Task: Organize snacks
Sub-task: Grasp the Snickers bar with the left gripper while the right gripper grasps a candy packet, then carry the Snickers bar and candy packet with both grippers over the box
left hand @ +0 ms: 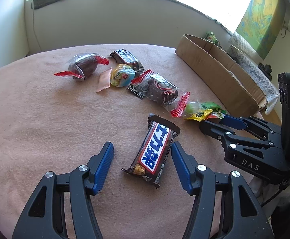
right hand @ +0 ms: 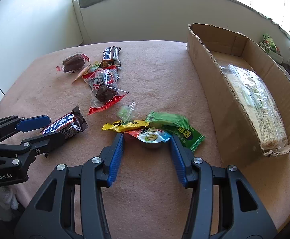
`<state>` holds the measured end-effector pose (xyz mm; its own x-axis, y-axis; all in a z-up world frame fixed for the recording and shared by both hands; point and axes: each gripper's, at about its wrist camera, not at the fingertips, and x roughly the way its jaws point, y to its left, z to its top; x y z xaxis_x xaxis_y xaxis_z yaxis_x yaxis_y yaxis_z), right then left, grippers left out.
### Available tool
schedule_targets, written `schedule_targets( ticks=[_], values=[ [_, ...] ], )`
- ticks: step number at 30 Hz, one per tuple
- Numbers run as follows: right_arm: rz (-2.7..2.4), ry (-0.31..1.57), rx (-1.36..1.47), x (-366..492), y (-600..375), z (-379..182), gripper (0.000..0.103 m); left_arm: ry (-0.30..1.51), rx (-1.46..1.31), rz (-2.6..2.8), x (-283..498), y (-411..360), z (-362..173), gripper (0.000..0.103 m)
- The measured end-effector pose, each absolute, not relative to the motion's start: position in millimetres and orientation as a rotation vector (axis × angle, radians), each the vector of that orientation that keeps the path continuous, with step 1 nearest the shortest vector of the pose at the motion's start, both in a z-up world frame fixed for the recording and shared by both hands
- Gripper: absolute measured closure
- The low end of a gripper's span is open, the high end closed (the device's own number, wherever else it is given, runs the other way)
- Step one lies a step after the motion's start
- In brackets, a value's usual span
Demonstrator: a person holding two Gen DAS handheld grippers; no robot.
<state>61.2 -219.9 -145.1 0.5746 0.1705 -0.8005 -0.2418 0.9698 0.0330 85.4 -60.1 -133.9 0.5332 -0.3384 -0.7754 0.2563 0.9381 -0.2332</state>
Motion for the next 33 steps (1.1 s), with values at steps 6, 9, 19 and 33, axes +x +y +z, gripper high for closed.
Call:
schedule_targets(
  ticks=[6,9,19,33],
  values=[
    [0.253,0.935,-0.069,67.1,-219.4,-146.6,0.054,0.940,-0.091,-0.352,88.4,-59.4,-134.0,0.049],
    [0.255,0.927,-0.066,67.9,-218.5,-146.0,0.059,0.936,-0.097,-0.349,89.6,-59.1,-134.2,0.056],
    [0.273,0.932,-0.054,68.2,-220.0,-145.3,0.075,0.932,-0.100,-0.354,93.3,-57.9,-134.9,0.067],
    [0.225,0.931,-0.081,73.5,-216.8,-149.1,0.059,0.926,-0.100,-0.347,90.8,-57.1,-135.6,0.075]
  ],
)
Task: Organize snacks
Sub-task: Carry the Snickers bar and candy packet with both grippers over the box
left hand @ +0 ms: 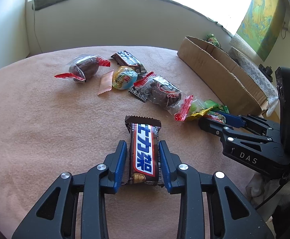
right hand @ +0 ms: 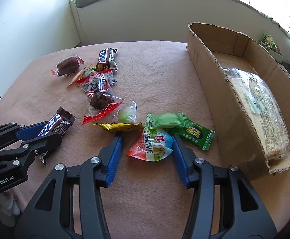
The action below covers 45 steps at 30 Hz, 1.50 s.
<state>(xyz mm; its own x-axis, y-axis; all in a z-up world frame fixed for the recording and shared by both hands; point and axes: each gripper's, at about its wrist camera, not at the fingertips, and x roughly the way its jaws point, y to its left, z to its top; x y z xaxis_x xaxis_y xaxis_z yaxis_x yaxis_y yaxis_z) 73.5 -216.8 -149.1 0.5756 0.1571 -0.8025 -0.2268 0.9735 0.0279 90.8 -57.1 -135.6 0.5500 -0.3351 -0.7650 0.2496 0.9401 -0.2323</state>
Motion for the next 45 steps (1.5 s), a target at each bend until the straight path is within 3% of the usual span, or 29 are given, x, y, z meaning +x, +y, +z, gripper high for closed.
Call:
schedule_targets(
  ticks=[5,25,45],
  values=[
    [0.227,0.924,-0.043,71.4,-223.4,-146.9,0.063,0.923,-0.111,-0.339,89.9,-55.3,-135.2,0.076],
    [0.275,0.815,0.031,40.3,-241.9,-97.6,0.064,0.865,-0.162,-0.349,81.8,-52.9,-105.2,0.076],
    [0.134,0.712,0.080,46.3,-329.9,-55.7,0.064,0.789,-0.104,-0.466,132.0,-139.9,-68.2,0.076]
  ],
)
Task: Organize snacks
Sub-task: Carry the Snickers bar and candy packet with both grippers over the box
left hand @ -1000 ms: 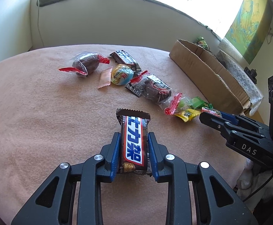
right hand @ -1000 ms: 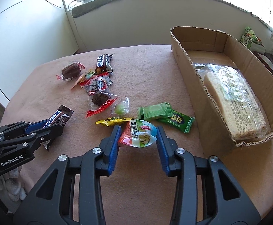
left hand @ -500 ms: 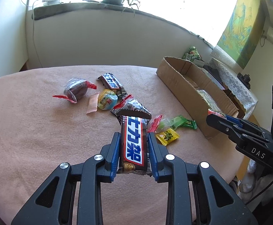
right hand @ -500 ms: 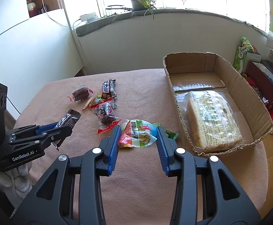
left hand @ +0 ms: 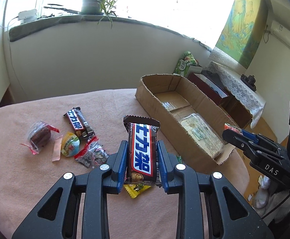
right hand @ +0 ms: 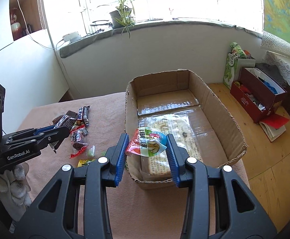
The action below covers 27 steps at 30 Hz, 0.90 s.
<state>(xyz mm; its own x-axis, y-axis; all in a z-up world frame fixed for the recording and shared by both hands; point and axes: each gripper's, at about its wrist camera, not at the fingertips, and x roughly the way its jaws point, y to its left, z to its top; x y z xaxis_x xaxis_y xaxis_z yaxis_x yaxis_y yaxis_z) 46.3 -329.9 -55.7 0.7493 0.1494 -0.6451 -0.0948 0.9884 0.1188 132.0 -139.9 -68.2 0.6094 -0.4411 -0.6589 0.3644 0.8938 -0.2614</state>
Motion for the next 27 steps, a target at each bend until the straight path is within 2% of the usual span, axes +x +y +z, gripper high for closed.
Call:
schedule_targets(
  ticks=[27],
  values=[
    [0.033,0.741,0.107,82.6,-393.5,-74.9,0.063,0.803,-0.006,-0.545,194.3,-246.7,-63.0,0.076]
  ],
)
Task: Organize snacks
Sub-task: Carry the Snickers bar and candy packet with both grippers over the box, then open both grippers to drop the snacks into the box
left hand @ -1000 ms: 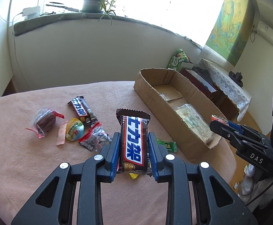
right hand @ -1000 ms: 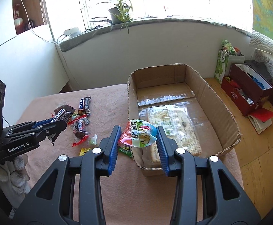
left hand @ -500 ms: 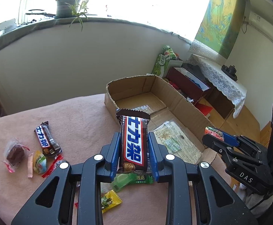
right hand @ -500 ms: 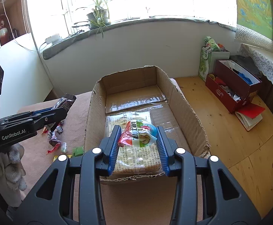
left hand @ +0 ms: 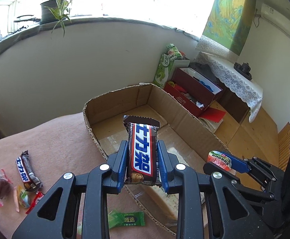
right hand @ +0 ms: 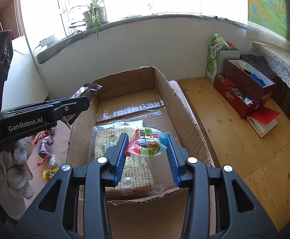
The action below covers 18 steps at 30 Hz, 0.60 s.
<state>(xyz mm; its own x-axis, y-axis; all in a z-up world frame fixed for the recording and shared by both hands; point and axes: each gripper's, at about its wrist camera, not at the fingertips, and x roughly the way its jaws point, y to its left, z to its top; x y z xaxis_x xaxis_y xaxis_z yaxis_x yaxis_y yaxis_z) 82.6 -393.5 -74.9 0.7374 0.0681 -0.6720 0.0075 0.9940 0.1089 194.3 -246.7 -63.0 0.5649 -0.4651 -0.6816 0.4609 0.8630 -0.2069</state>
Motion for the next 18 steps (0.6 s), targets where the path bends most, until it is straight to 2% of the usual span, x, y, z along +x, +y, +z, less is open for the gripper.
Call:
schedule_targets(
  ticks=[8,11,14,18],
  values=[
    [0.031,0.746,0.106,87.0,-394.3,-78.5,0.062,0.804,0.010,-0.550,194.9,-251.7,-62.5,0.075],
    [0.029,0.742,0.094,86.2,-391.0,-78.6,0.058,0.792,0.001,-0.550,195.3,-251.1,-58.2,0.071],
    [0.021,0.736,0.081,85.6,-387.9,-77.3,0.045,0.783,0.006,-0.551,193.5,-251.3,-54.9,0.066],
    [0.021,0.729,0.074,82.4,-383.9,-74.1,0.044,0.771,0.007,-0.552,190.4,-248.3,-51.3,0.066]
  ],
)
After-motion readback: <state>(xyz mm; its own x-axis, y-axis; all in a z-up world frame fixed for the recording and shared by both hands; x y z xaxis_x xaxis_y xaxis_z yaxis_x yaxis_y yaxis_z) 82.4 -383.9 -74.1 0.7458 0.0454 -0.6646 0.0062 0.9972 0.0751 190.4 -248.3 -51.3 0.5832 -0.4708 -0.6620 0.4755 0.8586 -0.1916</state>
